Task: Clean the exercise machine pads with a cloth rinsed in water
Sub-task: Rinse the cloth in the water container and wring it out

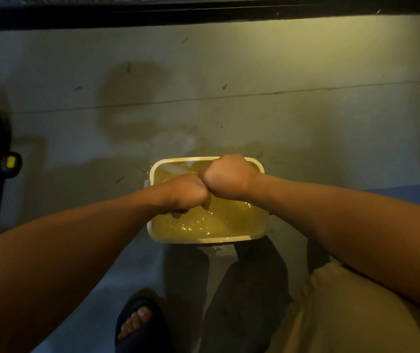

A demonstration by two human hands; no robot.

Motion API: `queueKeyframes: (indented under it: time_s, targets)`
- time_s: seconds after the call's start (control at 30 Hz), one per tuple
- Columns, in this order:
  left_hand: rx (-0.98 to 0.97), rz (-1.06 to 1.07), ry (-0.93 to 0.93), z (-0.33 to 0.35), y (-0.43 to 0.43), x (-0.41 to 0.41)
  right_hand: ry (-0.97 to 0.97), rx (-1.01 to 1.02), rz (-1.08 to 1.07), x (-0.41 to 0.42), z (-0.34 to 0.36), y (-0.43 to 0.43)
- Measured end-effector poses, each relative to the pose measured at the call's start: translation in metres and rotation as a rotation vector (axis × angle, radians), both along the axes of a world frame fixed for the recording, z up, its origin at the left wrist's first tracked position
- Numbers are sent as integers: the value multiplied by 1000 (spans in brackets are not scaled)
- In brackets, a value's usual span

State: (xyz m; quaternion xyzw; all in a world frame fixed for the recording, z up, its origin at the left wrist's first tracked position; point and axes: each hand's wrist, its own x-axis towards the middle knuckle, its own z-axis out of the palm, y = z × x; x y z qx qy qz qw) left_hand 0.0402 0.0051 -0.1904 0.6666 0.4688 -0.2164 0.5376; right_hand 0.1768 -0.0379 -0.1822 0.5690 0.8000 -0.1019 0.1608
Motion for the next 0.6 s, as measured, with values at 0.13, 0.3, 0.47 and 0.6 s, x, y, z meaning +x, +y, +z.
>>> queueKeyframes:
  time_s: [0.13, 0.3, 0.47, 0.6]
  targets:
    - [-392, 287, -138, 8, -12, 4, 85, 196, 67, 13, -6, -1]
    - [-759, 376, -242, 4, -13, 0, 130, 484, 135, 20, -12, 0]
    - [64, -261, 31, -3, 2, -10, 267, -233, -26, 10, -15, 1]
    - [226, 61, -122, 4, 33, -18, 796, -314, -562, 23, -9, 3]
